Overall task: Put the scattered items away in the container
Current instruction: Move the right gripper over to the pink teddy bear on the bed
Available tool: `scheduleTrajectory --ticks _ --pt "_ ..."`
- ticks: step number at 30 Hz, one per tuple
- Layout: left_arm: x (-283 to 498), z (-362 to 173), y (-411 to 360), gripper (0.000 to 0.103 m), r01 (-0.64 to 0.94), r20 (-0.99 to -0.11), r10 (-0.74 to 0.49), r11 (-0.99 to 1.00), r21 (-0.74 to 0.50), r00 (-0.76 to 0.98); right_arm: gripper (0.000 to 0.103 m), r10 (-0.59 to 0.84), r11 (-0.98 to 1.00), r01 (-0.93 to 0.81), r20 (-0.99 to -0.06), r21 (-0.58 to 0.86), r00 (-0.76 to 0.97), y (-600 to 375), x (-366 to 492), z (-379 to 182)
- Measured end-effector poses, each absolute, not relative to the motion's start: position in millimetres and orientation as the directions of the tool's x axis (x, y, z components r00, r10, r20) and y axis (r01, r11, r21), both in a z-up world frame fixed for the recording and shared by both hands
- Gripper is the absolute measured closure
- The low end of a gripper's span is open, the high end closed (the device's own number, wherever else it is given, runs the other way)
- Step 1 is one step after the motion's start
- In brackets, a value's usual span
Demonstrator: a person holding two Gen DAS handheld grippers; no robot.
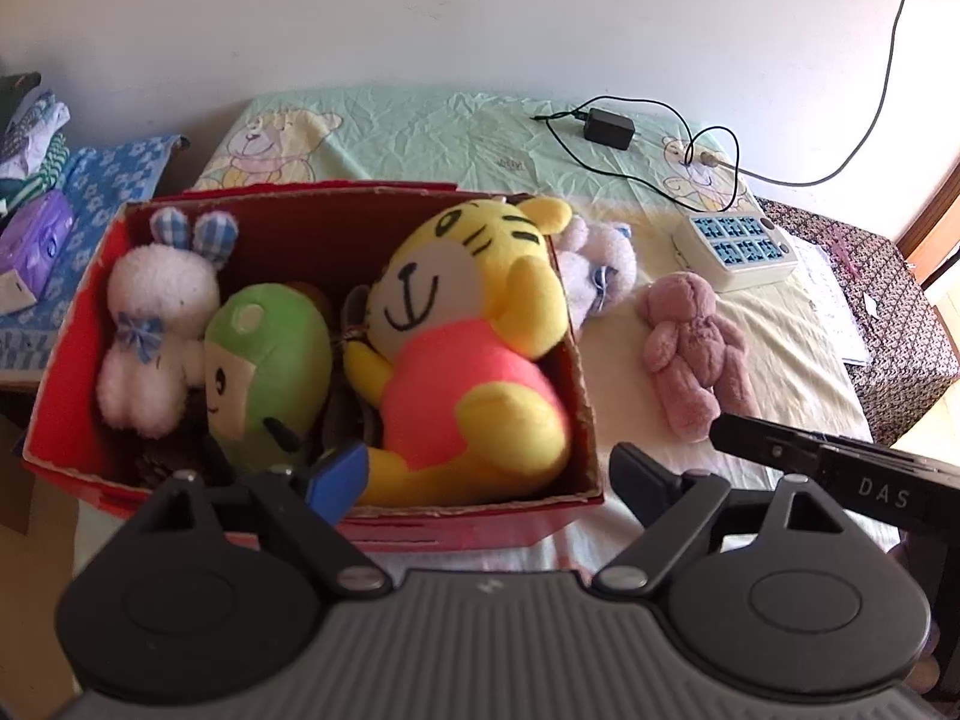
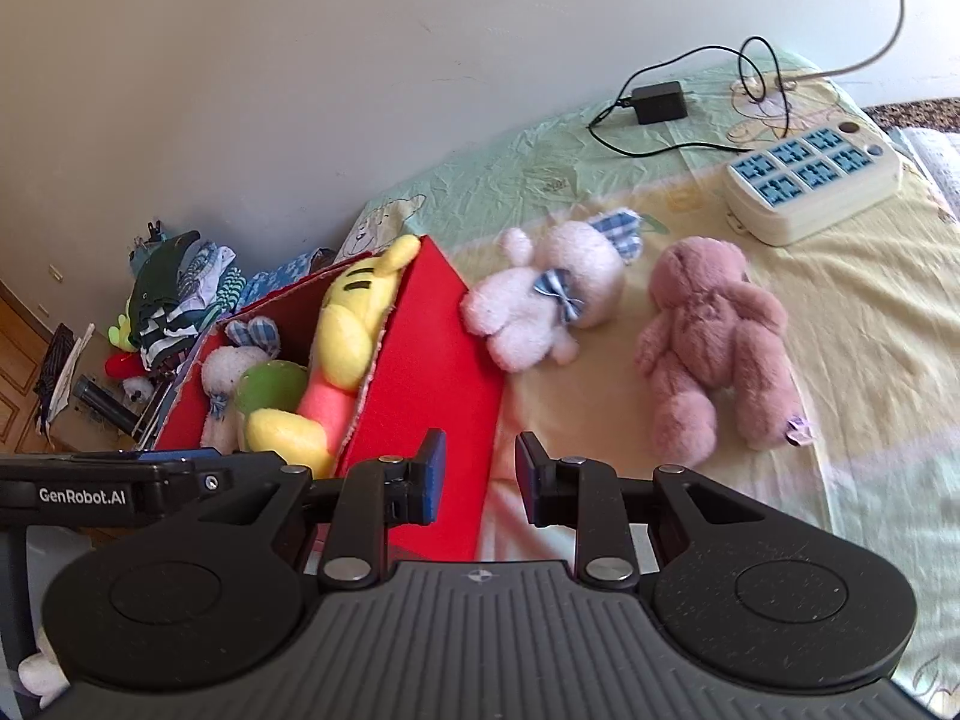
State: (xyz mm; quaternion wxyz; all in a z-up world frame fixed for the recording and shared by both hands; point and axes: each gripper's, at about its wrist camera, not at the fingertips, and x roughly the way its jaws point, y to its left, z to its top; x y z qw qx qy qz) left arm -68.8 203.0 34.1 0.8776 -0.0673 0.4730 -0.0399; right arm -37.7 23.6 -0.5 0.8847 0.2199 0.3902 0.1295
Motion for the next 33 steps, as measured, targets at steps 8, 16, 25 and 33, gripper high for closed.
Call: scheduleTrajectory --ticks 8,16,25,33 --pt "-64 45 172 0.02 0.12 -0.79 -0.194 0.981 -0.153 0.582 0.075 0.378 0.854 0.023 -0.651 0.52 0.658 -2 -44 -16" --pt "-46 40 157 0.014 0.197 -0.796 -0.196 0.975 -0.098 0.573 0.075 0.357 0.843 0.078 -0.662 0.532 0.659 -6 -42 -13" --pt "-29 32 175 0.01 0.215 -0.802 -0.218 0.97 -0.115 0.556 0.073 0.338 0.847 0.091 -0.663 0.523 0.668 14 -30 -13" --pt "-20 23 184 0.006 0.145 -0.824 -0.173 0.983 -0.112 0.54 0.07 0.325 0.851 0.117 -0.688 0.512 0.649 21 -25 -23"
